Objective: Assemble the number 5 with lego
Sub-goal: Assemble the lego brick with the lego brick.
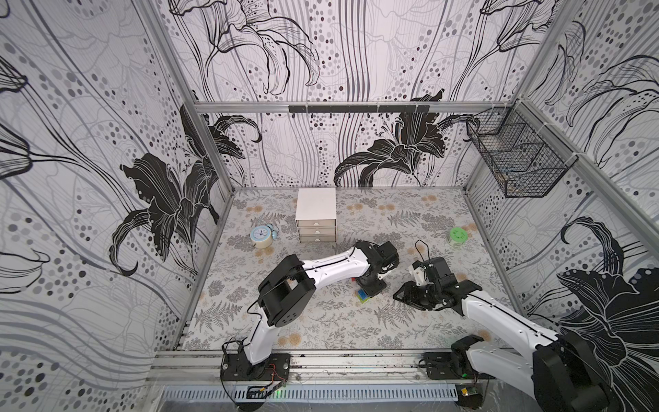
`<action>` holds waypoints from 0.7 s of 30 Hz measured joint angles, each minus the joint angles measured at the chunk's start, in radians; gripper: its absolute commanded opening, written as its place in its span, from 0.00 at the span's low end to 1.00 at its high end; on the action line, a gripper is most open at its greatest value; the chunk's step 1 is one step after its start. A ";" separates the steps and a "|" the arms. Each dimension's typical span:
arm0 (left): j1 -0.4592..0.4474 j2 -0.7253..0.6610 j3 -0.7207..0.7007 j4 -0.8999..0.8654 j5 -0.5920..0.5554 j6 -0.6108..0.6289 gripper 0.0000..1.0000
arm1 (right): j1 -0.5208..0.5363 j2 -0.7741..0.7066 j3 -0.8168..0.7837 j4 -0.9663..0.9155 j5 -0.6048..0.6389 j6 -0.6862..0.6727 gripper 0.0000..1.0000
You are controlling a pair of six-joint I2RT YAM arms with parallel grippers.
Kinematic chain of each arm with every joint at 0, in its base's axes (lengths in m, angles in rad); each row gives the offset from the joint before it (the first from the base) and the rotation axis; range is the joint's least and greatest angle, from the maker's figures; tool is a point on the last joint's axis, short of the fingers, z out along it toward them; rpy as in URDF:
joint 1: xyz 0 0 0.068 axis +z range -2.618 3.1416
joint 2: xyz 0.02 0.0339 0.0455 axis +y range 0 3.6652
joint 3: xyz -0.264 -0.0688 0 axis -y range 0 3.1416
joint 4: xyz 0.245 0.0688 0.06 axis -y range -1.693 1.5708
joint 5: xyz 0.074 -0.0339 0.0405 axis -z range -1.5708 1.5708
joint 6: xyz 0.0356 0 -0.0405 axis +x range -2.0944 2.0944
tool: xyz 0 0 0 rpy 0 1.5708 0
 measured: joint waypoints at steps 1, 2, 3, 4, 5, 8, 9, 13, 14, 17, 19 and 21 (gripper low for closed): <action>0.000 0.000 0.000 0.000 0.000 0.000 0.08 | 0.000 0.000 0.000 0.000 0.000 0.000 0.44; 0.000 0.000 0.000 0.000 0.000 0.000 0.11 | 0.000 0.000 0.000 0.000 0.000 0.000 0.44; 0.000 0.000 0.001 -0.001 0.000 0.001 0.15 | 0.000 0.000 0.000 0.000 0.000 0.000 0.44; 0.000 0.000 0.001 -0.002 0.000 0.001 0.19 | 0.000 0.001 0.000 0.001 0.000 0.000 0.44; 0.000 0.000 0.003 -0.003 0.000 0.001 0.25 | 0.000 0.001 0.000 0.002 0.000 0.000 0.44; 0.000 0.000 0.005 -0.013 -0.002 0.002 0.39 | 0.000 0.002 0.000 0.003 0.000 0.000 0.44; 0.000 0.000 0.008 -0.021 -0.004 0.003 0.44 | 0.000 0.002 0.000 0.003 0.000 0.000 0.44; 0.002 0.000 0.018 -0.050 -0.011 0.007 0.51 | 0.000 0.010 0.000 0.007 0.000 0.000 0.44; 0.003 0.000 0.020 -0.052 -0.013 0.007 0.54 | 0.000 0.013 0.000 0.007 0.000 0.000 0.44; 0.005 0.000 0.020 -0.054 -0.016 0.008 0.59 | 0.000 0.020 0.000 0.008 0.000 0.000 0.44; 0.005 0.000 0.021 -0.057 -0.017 0.009 0.59 | 0.000 0.025 0.000 0.007 -0.001 0.000 0.44; 0.005 -0.001 0.025 -0.059 -0.017 0.008 0.60 | 0.000 0.033 0.004 0.007 -0.001 -0.001 0.44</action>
